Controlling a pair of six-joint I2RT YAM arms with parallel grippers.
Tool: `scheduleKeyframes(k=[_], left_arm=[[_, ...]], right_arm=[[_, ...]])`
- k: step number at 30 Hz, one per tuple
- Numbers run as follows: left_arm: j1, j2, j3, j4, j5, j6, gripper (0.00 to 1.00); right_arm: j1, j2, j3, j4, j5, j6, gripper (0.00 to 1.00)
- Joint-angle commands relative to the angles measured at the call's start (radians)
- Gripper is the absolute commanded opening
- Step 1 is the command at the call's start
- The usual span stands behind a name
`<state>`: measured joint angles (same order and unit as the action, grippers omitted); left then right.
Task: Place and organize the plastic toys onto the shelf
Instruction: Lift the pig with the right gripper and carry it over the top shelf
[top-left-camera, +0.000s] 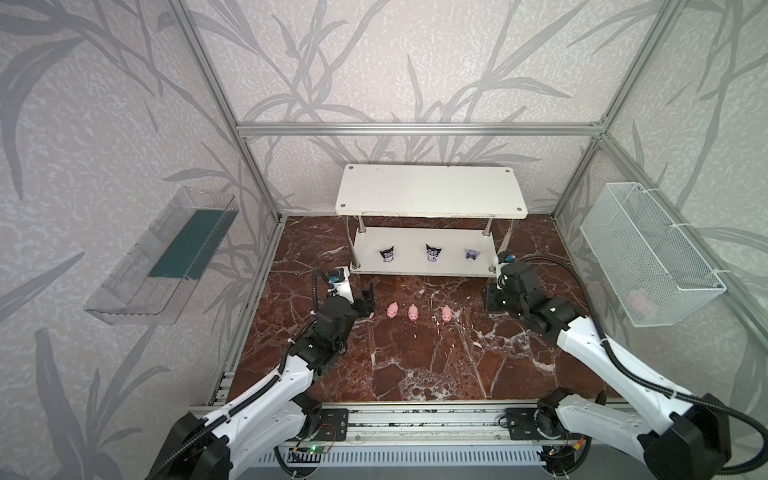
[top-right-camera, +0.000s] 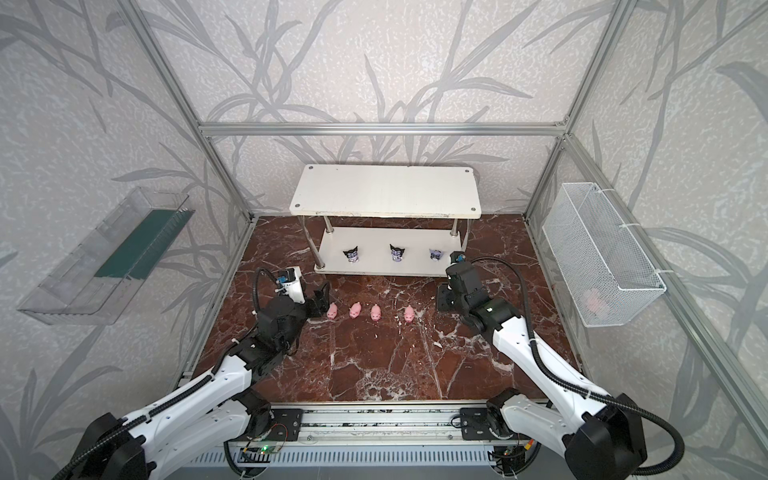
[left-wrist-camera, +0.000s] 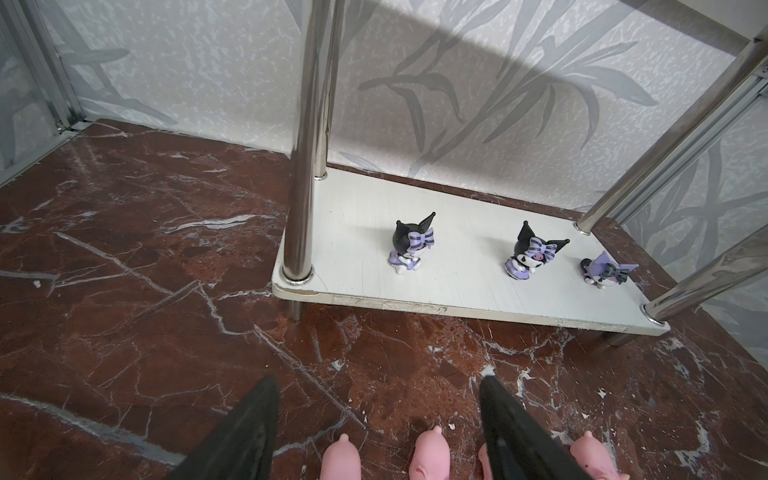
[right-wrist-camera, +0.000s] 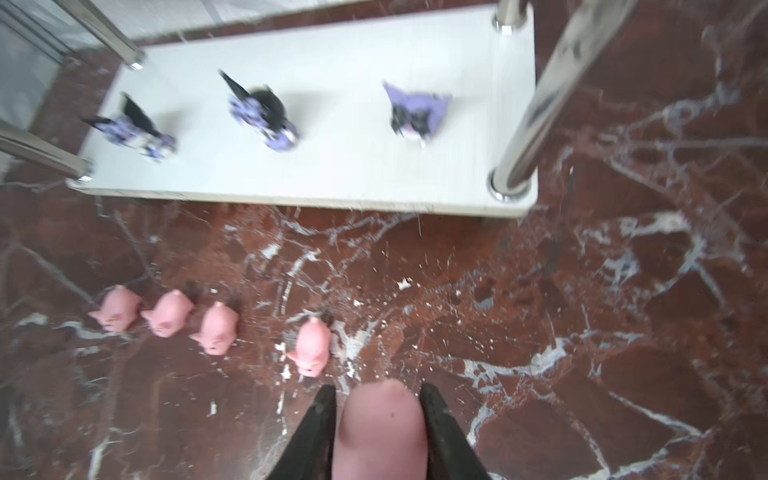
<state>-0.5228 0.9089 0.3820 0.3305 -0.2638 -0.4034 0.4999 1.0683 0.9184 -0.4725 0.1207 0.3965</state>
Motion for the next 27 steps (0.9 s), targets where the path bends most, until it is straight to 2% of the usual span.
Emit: scheduleKeyframes(k=[1, 6, 11, 27], left_arm=[[0.006, 0.002, -0.002, 0.022, 0.012, -0.015, 0.74], [0.007, 0.0, 0.002, 0.019, 0.022, -0.016, 0.74], [0.007, 0.004, -0.001, 0.022, 0.033, -0.024, 0.74], [0.011, 0.011, -0.012, 0.012, 0.059, -0.031, 0.74]], right_arm=[[0.009, -0.014, 0.145, -0.159, -0.037, -0.095, 0.34], [0.008, 0.055, 0.404, -0.251, -0.057, -0.193, 0.35], [-0.008, 0.168, 0.609, -0.269, -0.053, -0.282, 0.36], [-0.207, 0.554, 1.068, -0.283, -0.22, -0.336, 0.36]])
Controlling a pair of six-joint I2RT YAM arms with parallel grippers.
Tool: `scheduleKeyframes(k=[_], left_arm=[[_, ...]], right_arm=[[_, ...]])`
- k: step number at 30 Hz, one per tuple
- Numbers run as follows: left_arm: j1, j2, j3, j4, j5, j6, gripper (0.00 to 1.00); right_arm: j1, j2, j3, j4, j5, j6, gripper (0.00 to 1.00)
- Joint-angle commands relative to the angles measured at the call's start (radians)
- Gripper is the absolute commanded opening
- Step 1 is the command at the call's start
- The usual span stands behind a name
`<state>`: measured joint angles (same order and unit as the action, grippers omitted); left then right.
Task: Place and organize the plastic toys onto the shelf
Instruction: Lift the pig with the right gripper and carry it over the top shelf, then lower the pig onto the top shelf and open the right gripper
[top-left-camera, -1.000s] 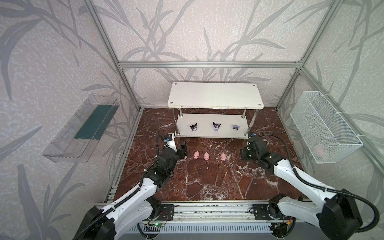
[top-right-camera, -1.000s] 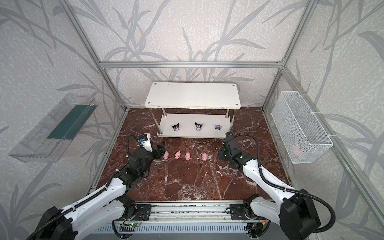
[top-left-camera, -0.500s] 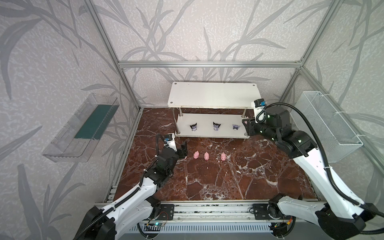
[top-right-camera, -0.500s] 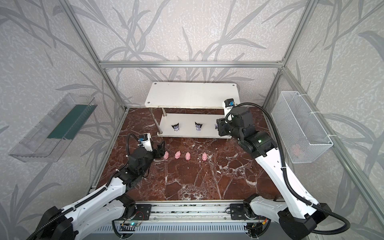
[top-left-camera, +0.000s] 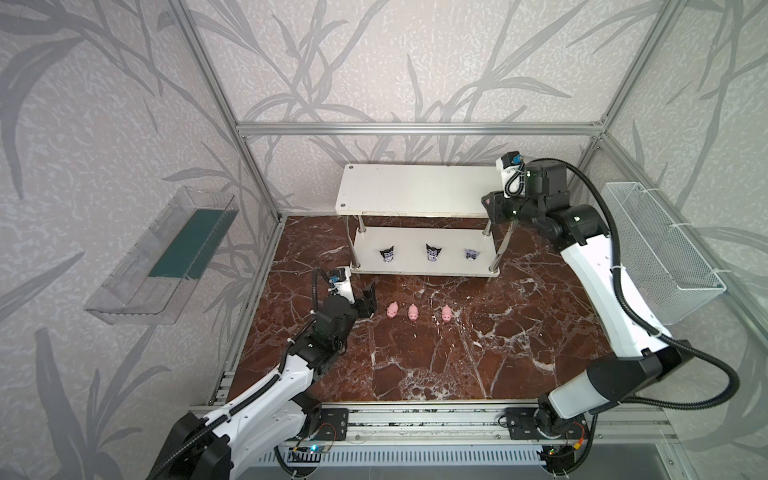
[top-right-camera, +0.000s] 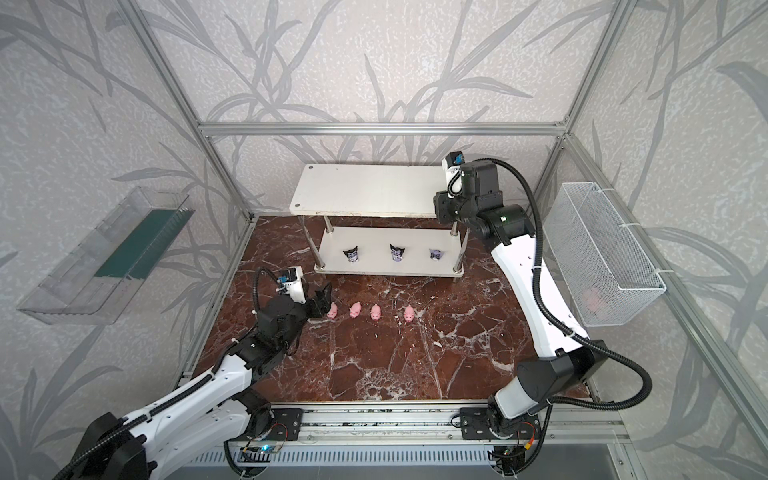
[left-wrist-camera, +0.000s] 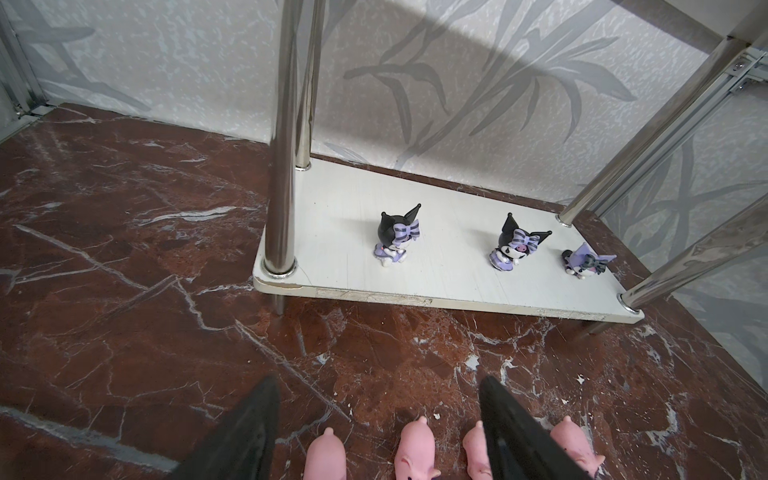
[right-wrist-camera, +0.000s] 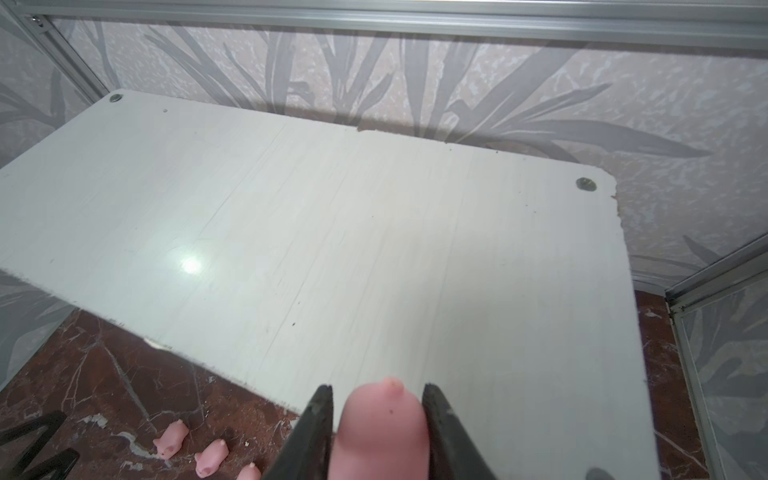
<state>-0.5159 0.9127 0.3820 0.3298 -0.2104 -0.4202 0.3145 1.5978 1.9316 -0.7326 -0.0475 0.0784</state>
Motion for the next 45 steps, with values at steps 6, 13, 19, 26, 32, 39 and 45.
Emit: scheduleKeyframes(k=[6, 13, 19, 26, 32, 39, 45], left_arm=[[0.007, 0.031, -0.018, 0.034, 0.014, -0.022, 0.74], [0.009, 0.053, -0.018, 0.045, 0.026, -0.018, 0.74], [0.01, 0.063, -0.02, 0.052, 0.031, -0.02, 0.74], [0.015, 0.07, -0.023, 0.058, 0.031, -0.022, 0.74], [0.019, 0.077, -0.022, 0.061, 0.034, -0.022, 0.74], [0.02, 0.087, -0.021, 0.066, 0.036, -0.024, 0.74], [0.021, 0.092, -0.021, 0.068, 0.039, -0.026, 0.74]], right_arm=[[-0.052, 0.103, 0.131, -0.029, -0.077, -0.027, 0.36], [-0.055, 0.199, 0.223, -0.07, -0.079, -0.052, 0.37], [-0.057, 0.256, 0.291, -0.1, -0.063, -0.056, 0.37], [-0.057, 0.298, 0.342, -0.134, -0.06, -0.055, 0.38], [-0.057, 0.295, 0.348, -0.128, -0.05, -0.047, 0.48], [-0.057, 0.289, 0.404, -0.135, -0.055, -0.043, 0.58], [-0.061, 0.284, 0.5, -0.133, -0.071, -0.045, 0.64]])
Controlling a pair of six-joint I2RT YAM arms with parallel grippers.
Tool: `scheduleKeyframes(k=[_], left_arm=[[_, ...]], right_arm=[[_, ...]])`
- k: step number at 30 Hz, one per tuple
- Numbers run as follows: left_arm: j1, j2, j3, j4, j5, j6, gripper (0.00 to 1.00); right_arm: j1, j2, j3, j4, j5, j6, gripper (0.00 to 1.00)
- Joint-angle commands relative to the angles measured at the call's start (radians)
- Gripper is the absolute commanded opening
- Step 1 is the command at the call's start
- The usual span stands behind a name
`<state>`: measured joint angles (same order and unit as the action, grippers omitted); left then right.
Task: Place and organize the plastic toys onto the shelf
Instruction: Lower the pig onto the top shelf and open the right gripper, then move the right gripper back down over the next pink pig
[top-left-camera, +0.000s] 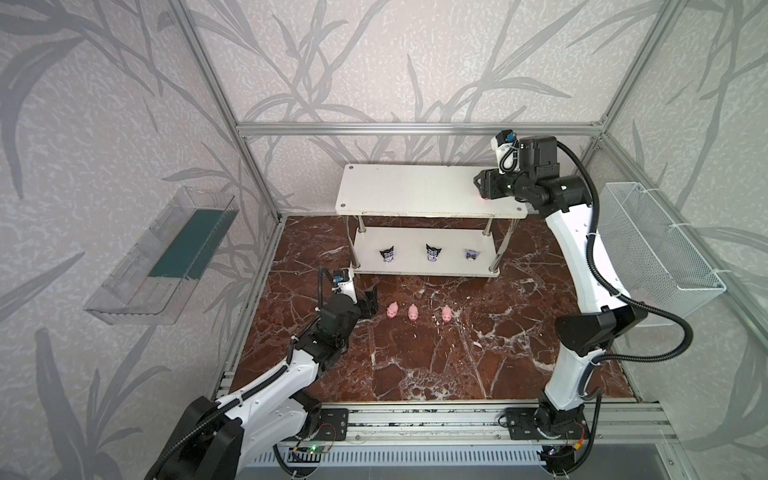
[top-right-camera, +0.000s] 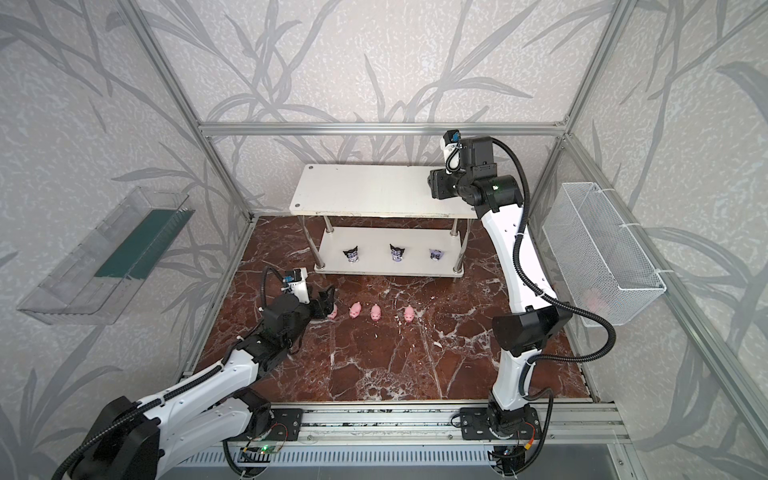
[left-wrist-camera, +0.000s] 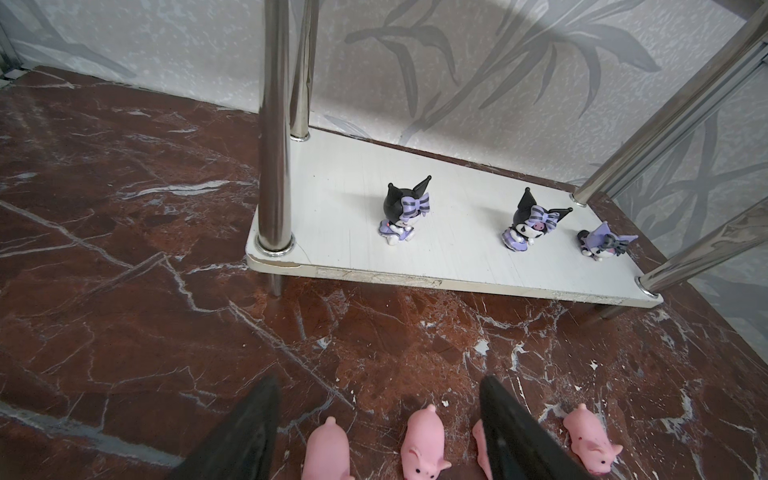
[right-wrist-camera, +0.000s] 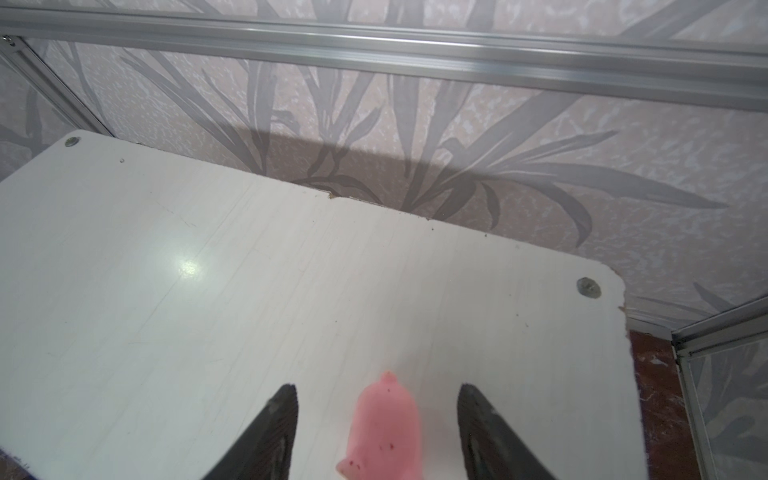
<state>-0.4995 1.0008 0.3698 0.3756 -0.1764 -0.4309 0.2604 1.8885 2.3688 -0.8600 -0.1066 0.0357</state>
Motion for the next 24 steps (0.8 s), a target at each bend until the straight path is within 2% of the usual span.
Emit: scheduleKeyframes(k=[1, 4, 6, 11, 14, 20, 24], left_arm=[[0.004, 0.004, -0.008, 0.023, 0.006, -0.016, 0.74], [0.007, 0.002, -0.01, 0.021, 0.003, -0.017, 0.74], [0.007, -0.001, -0.013, 0.022, 0.0, -0.017, 0.74], [0.008, 0.005, -0.014, 0.028, -0.003, -0.017, 0.74], [0.01, 0.012, -0.013, 0.034, 0.0, -0.019, 0.74], [0.013, 0.042, -0.01, 0.057, 0.002, -0.02, 0.74], [0.014, 0.066, 0.0, 0.061, 0.014, -0.021, 0.74]], right_arm=[[-0.006, -0.005, 0.086, -0.012, -0.009, -0.006, 0.64], [-0.007, -0.031, 0.1, -0.015, -0.01, -0.016, 0.65], [-0.007, -0.084, 0.038, 0.023, -0.026, -0.02, 0.65], [-0.001, -0.364, -0.363, 0.279, -0.067, 0.009, 0.65], [0.034, -0.539, -0.605, 0.4, -0.026, 0.006, 0.65], [0.174, -0.864, -1.037, 0.572, 0.084, 0.002, 0.64], [0.338, -0.99, -1.189, 0.555, 0.208, -0.073, 0.64]])
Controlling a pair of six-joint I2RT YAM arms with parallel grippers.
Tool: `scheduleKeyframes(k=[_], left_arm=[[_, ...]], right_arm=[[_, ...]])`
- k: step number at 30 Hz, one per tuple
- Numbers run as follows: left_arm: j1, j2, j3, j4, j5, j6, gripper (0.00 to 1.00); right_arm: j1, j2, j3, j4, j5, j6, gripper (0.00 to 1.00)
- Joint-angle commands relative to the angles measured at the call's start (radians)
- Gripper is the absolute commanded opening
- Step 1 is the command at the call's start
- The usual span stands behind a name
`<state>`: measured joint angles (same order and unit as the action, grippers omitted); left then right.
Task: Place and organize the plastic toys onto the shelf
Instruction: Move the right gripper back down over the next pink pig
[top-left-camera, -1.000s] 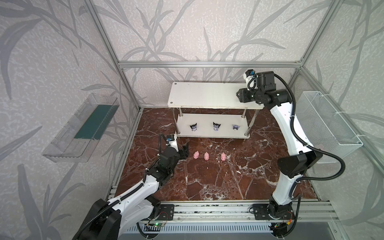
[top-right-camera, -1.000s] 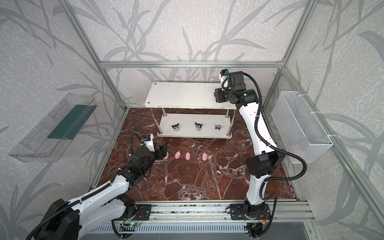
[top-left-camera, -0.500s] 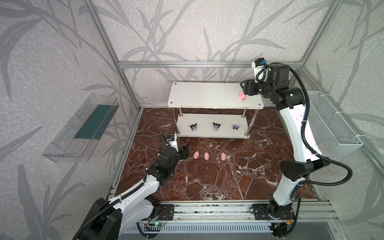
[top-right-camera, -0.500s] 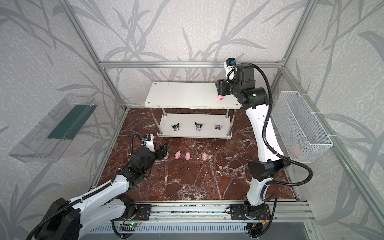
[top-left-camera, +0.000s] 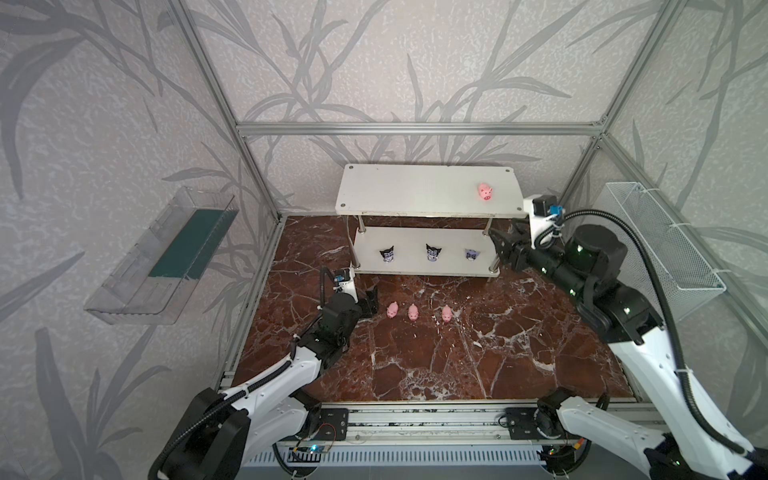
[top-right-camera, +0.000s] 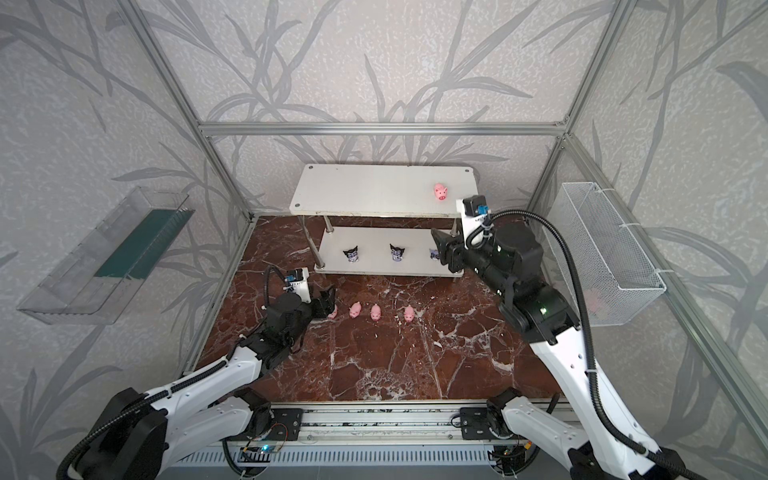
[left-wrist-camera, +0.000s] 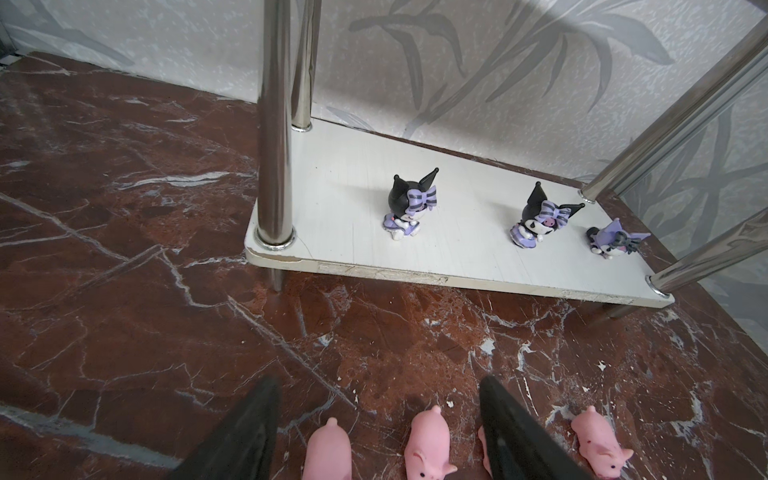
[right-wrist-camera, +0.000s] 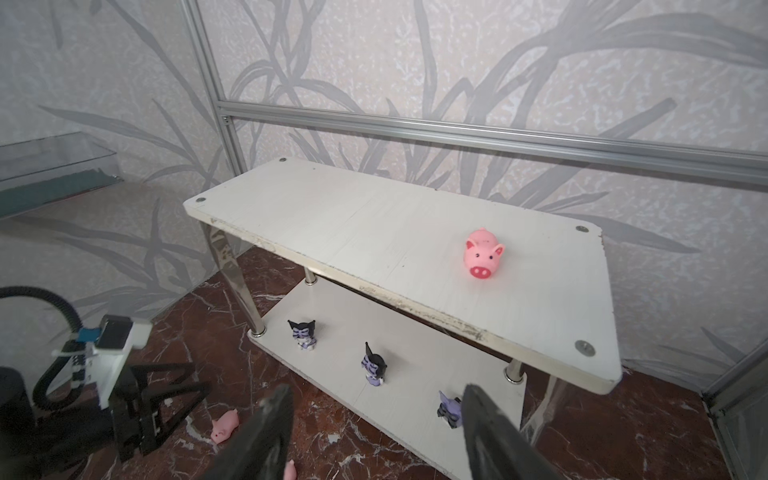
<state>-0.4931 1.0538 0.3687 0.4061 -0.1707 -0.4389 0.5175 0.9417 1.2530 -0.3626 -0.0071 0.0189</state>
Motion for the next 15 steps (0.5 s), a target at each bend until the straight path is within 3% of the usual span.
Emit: scheduleKeyframes(k=[1, 8, 15], left_arm=[[0.006, 0.016, 0.003, 0.032, 0.007, -0.015, 0.74], [0.008, 0.006, 0.002, 0.036, -0.013, -0.021, 0.74], [0.008, -0.018, 0.007, 0.008, -0.026, -0.015, 0.74]], right_arm=[[0.112, -0.064, -0.099, 0.056, 0.136, -0.06, 0.64], [0.278, -0.178, -0.371, 0.087, 0.242, 0.059, 0.64], [0.302, -0.104, -0.599, 0.223, 0.201, 0.273, 0.65]])
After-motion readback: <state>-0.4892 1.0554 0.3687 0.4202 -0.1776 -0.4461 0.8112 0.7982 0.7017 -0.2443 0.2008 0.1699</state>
